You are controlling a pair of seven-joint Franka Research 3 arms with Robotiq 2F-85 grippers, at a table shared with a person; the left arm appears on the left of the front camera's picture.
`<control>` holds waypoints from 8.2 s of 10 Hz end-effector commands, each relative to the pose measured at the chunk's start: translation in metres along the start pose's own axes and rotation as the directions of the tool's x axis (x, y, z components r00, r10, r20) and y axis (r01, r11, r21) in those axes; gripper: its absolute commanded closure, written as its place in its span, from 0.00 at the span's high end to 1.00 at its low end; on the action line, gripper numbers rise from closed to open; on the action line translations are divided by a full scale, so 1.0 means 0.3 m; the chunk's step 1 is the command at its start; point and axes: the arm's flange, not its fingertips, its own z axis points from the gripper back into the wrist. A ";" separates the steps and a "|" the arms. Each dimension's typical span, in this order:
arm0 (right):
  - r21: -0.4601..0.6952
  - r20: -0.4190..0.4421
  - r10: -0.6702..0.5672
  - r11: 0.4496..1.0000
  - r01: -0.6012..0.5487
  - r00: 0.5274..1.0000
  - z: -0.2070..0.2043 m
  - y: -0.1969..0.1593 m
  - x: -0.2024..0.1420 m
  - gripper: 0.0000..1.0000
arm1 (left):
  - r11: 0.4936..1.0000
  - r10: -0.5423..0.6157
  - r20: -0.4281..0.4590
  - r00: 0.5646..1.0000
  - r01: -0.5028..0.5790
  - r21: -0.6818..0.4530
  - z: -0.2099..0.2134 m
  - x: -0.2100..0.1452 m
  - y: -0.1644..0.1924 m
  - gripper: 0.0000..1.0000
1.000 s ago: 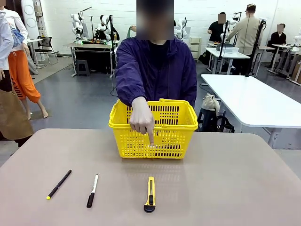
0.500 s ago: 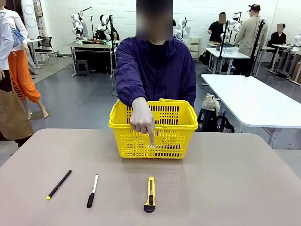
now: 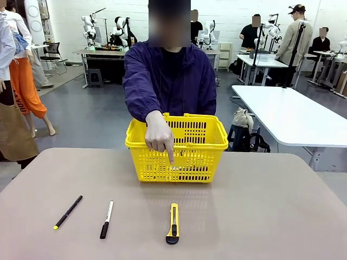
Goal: Place the items the person wants into the basket.
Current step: Pick up the item the person points to and place it in the Market Basket.
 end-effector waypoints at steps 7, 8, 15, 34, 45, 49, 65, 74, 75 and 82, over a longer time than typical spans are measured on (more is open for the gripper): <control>0.010 0.034 0.016 1.000 -0.016 0.999 0.003 -0.009 0.009 1.00 | 1.000 -0.012 0.009 1.000 0.012 -0.011 0.001 -0.004 0.003 1.00; 0.010 0.034 0.016 1.000 -0.016 0.999 0.003 -0.009 0.009 1.00 | 1.000 -0.012 0.009 1.000 0.012 -0.011 0.001 -0.004 0.003 1.00; 0.010 0.034 0.016 1.000 -0.016 0.999 0.003 -0.009 0.009 1.00 | 0.950 -0.299 -0.200 0.933 0.311 0.028 -0.169 0.183 -0.559 1.00; 0.010 0.034 0.016 1.000 -0.016 0.999 0.003 -0.009 0.009 1.00 | 0.871 0.239 -0.383 0.893 -0.023 0.490 -0.819 0.063 -1.087 1.00; 0.010 0.034 0.016 1.000 -0.016 0.999 0.003 -0.009 0.009 1.00 | 0.834 0.485 -0.462 0.742 -0.232 0.501 -1.388 -0.008 -1.335 1.00; 0.010 0.034 0.016 1.000 -0.016 0.999 0.003 -0.009 0.009 1.00 | 0.820 0.513 -0.492 0.703 -0.232 0.524 -1.581 -0.036 -1.487 1.00; 0.010 0.034 0.016 1.000 -0.016 0.999 0.003 -0.009 0.009 1.00 | 0.858 0.472 -0.502 0.725 -0.248 0.450 -1.736 -0.114 -1.400 1.00; 0.010 0.034 0.016 1.000 -0.016 0.999 0.003 -0.009 0.009 1.00 | 0.834 0.512 -0.482 0.711 -0.278 0.477 -1.844 -0.161 -1.351 1.00; 0.010 0.034 0.016 1.000 -0.016 0.999 0.003 -0.009 0.009 1.00 | 0.833 0.514 -0.482 0.709 -0.279 0.478 -1.848 -0.161 -1.350 1.00; 0.010 0.034 0.016 1.000 -0.016 0.999 0.003 -0.009 0.009 1.00 | 0.841 0.501 -0.493 0.712 -0.266 0.471 -1.861 -0.167 -1.343 0.34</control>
